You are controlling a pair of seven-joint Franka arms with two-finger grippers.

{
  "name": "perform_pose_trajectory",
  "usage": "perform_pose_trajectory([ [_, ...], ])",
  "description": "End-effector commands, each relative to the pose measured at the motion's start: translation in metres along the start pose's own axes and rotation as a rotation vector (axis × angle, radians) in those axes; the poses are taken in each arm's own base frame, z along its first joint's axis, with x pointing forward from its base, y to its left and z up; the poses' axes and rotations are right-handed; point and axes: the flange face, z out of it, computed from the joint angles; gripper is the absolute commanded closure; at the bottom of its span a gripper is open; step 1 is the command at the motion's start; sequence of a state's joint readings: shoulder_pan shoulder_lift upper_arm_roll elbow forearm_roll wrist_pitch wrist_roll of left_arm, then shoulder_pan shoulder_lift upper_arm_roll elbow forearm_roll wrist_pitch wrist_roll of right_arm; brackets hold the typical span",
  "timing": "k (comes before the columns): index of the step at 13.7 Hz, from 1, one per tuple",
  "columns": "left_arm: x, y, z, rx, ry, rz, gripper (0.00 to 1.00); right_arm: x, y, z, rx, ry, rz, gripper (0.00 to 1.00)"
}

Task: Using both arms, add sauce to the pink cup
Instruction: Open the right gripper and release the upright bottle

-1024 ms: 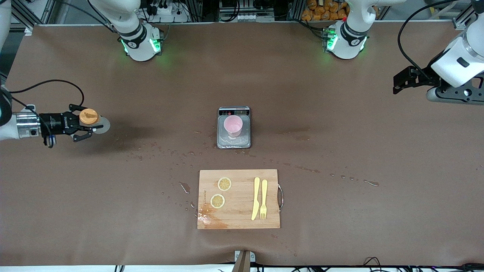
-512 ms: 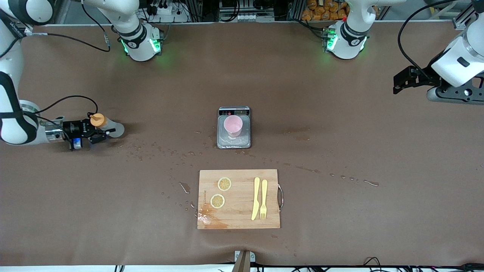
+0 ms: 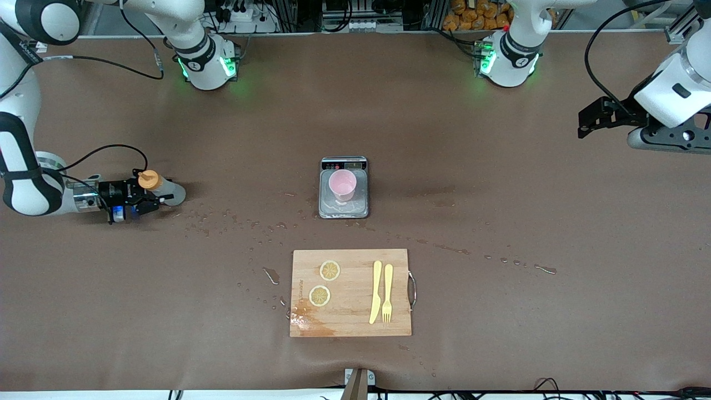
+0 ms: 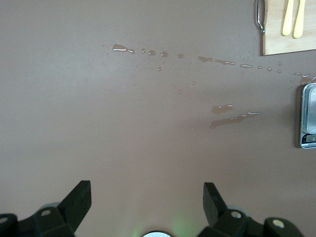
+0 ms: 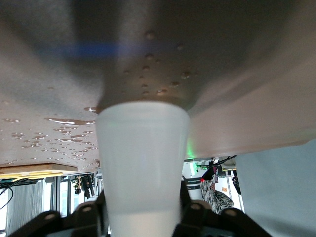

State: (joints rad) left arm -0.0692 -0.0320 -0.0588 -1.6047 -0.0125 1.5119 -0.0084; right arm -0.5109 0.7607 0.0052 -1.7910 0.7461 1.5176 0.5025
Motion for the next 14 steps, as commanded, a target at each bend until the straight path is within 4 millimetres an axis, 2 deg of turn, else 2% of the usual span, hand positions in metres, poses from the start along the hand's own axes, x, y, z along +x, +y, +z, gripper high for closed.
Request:
perform_pose_trajectory([
  [1,-0.002,-0.002,-0.006,0.019,0.0,-0.006,0.0,-0.002,-0.007,-0.011,0.022,-0.011,-0.003,0.0],
  [3,-0.002,-0.002,-0.006,0.019,0.0,-0.007,0.0,-0.01,-0.014,-0.029,0.03,0.016,-0.029,0.0],
  [5,-0.002,-0.002,-0.007,0.019,0.001,-0.006,0.0,-0.021,-0.017,-0.058,0.004,0.06,-0.058,0.0],
  [9,-0.002,-0.002,-0.006,0.017,0.0,-0.007,0.0,-0.065,-0.037,-0.11,-0.098,0.188,-0.145,0.0],
  [12,-0.002,-0.002,-0.007,0.017,0.001,-0.007,0.0,-0.114,-0.058,-0.13,-0.199,0.265,-0.215,0.0],
  [14,-0.002,-0.003,-0.007,0.017,0.001,-0.009,0.0,-0.147,-0.076,-0.127,-0.271,0.325,-0.252,0.0],
])
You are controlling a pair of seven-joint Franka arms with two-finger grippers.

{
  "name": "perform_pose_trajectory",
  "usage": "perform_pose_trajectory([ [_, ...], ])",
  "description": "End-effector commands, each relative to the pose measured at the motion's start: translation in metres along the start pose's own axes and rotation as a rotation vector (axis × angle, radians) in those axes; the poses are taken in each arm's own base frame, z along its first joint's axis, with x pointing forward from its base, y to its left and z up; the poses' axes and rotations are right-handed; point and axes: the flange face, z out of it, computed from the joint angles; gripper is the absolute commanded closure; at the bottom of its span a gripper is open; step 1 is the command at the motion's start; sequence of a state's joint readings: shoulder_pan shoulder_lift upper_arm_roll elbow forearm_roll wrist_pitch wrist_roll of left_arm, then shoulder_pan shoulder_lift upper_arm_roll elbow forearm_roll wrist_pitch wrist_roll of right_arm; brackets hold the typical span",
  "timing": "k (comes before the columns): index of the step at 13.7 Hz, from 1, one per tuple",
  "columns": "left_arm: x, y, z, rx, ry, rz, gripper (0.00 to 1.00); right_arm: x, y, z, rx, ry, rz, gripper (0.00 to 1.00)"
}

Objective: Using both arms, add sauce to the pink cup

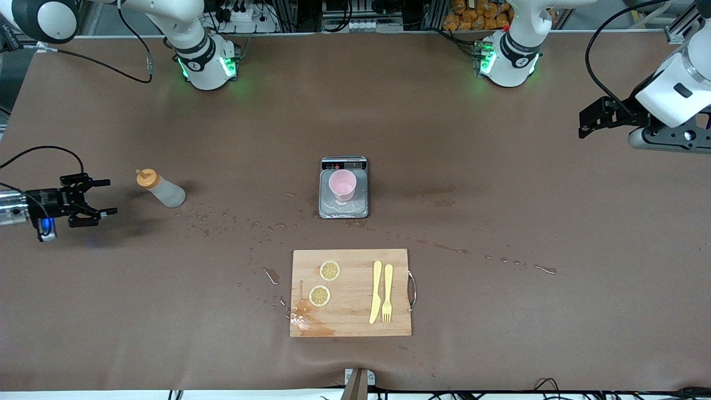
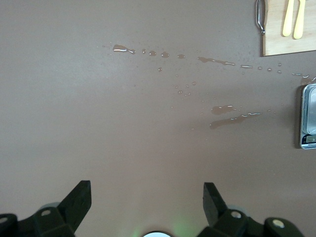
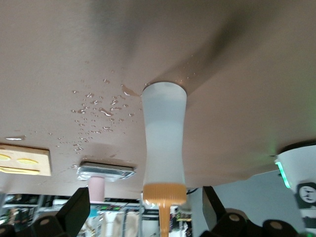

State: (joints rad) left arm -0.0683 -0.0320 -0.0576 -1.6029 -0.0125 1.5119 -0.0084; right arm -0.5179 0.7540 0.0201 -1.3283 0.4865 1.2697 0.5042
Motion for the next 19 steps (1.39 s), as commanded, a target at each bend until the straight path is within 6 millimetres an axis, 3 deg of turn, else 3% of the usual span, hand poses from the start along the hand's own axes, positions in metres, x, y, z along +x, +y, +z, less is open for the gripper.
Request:
perform_pose_trajectory([
  [1,-0.002,-0.002,-0.006,0.019,-0.001,-0.007,0.0,-0.041,-0.039,-0.006,-0.127,0.089,-0.05,0.0],
  [3,-0.002,0.0,-0.006,0.018,-0.001,-0.004,0.0,-0.083,-0.073,0.004,-0.236,0.17,-0.1,0.0],
  [5,-0.002,-0.001,-0.006,0.019,-0.001,-0.005,0.0,-0.131,-0.097,0.0,-0.289,0.255,-0.156,0.0],
  [10,-0.002,0.0,-0.006,0.019,-0.001,-0.002,0.0,-0.217,-0.135,-0.004,-0.287,0.38,-0.277,0.0],
  [11,-0.002,0.001,-0.005,0.018,-0.002,0.0,0.0,-0.233,-0.136,-0.011,-0.294,0.432,-0.304,0.0],
  [13,-0.003,0.001,-0.007,0.018,0.001,0.0,0.0,-0.283,-0.146,-0.023,-0.383,0.555,-0.598,0.0],
  [14,-0.003,0.001,-0.007,0.018,0.001,-0.002,0.0,-0.299,-0.148,-0.022,-0.418,0.582,-0.707,0.0],
  [15,-0.003,0.001,-0.006,0.018,-0.001,-0.002,0.0,-0.315,-0.147,-0.027,-0.43,0.627,-0.748,0.0],
  [17,-0.003,0.001,-0.006,0.016,-0.001,-0.002,0.0,-0.366,-0.152,-0.017,-0.498,0.704,-0.809,0.0],
  [19,-0.003,0.001,-0.006,0.018,-0.001,0.0,0.0,-0.403,-0.142,-0.014,-0.512,0.76,-0.858,0.0],
])
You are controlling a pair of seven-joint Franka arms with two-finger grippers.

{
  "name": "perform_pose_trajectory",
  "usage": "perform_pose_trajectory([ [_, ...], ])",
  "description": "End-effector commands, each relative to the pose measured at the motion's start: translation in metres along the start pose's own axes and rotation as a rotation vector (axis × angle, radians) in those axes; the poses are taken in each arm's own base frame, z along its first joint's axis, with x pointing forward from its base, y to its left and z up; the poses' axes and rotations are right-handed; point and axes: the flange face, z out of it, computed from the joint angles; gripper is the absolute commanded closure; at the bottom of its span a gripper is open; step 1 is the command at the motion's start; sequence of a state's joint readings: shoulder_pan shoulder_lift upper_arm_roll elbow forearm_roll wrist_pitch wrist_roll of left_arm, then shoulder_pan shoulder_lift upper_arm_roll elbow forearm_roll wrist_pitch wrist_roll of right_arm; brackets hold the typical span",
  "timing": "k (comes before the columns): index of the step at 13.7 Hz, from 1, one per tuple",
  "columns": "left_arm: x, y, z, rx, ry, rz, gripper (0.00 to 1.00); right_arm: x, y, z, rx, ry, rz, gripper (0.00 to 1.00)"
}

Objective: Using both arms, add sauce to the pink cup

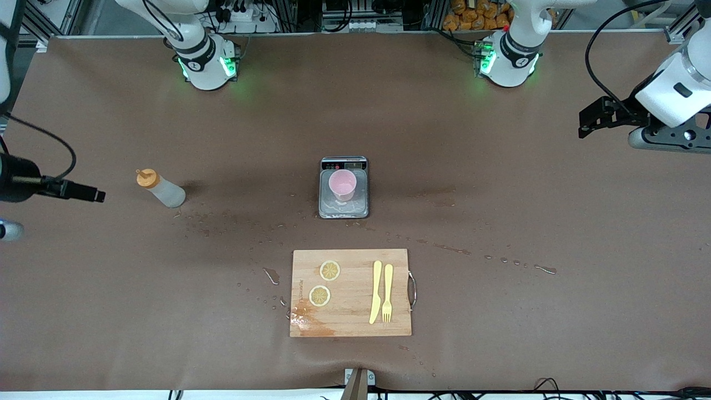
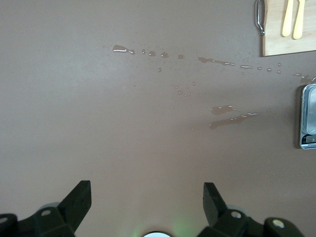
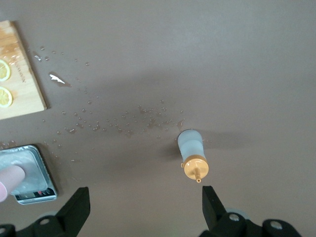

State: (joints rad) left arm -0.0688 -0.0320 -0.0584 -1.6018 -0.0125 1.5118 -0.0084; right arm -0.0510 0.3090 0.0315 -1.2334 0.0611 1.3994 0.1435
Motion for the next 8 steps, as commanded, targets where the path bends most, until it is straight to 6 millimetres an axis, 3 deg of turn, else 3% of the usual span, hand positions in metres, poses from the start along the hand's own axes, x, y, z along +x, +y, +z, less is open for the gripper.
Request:
perform_pose_trajectory([
  [1,-0.003,0.001,-0.005,0.018,-0.002,-0.002,0.0,-0.04,-0.007,-0.02,-0.043,0.077,-0.103,0.0],
  [4,-0.003,0.001,-0.005,0.016,-0.002,-0.002,0.0,-0.055,-0.004,-0.03,-0.052,0.152,-0.231,0.0],
  [6,-0.003,0.001,-0.005,0.016,-0.002,-0.002,0.0,-0.048,0.012,-0.029,-0.05,0.212,-0.213,0.0],
  [8,-0.003,0.001,-0.005,0.016,-0.003,-0.002,0.0,-0.046,0.009,-0.032,-0.064,0.254,-0.209,0.0],
])
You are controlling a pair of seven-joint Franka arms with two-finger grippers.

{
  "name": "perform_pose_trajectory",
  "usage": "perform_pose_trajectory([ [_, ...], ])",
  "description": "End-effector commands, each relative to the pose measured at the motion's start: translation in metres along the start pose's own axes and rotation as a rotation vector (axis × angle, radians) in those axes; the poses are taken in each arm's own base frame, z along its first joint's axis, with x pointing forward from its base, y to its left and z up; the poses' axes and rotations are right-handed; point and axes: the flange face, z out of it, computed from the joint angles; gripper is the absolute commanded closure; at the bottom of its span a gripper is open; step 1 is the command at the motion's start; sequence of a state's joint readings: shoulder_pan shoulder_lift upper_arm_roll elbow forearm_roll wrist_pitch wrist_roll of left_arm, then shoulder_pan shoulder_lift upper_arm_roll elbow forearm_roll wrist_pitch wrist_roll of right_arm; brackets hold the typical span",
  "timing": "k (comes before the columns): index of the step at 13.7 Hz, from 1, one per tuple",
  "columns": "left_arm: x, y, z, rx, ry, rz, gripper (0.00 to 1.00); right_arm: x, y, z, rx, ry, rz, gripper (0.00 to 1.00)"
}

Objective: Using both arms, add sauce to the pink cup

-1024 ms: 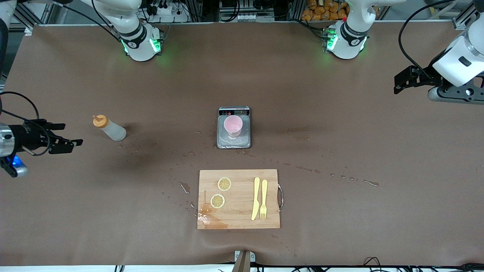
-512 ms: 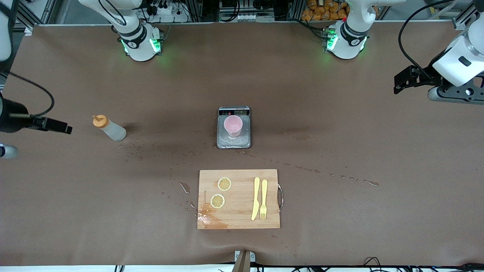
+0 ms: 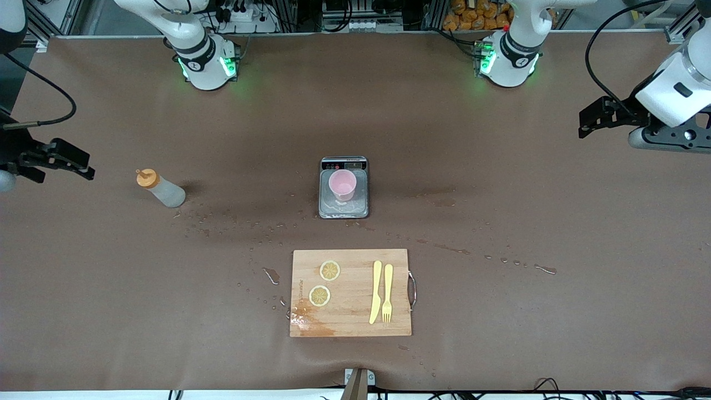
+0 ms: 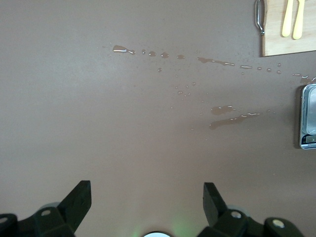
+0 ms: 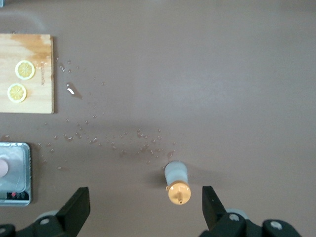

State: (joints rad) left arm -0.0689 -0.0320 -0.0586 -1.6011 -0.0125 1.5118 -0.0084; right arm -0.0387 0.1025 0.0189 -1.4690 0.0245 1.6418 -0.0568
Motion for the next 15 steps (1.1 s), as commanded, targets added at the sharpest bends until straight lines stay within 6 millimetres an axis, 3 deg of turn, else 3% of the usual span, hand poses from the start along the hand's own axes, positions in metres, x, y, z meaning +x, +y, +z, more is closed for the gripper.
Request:
perform_pose_trajectory([
  [1,-0.003,0.001,-0.005,0.016,-0.002,-0.002,0.0,-0.006,0.006,-0.003,-0.054,0.051,-0.013,0.0],
  [4,-0.003,0.001,-0.005,0.016,-0.002,-0.002,0.0,-0.02,0.006,-0.001,-0.056,0.04,-0.01,0.0],
  [15,-0.003,0.0,-0.006,0.016,-0.001,-0.002,0.0,-0.016,0.01,-0.002,-0.101,0.066,-0.025,0.0],
])
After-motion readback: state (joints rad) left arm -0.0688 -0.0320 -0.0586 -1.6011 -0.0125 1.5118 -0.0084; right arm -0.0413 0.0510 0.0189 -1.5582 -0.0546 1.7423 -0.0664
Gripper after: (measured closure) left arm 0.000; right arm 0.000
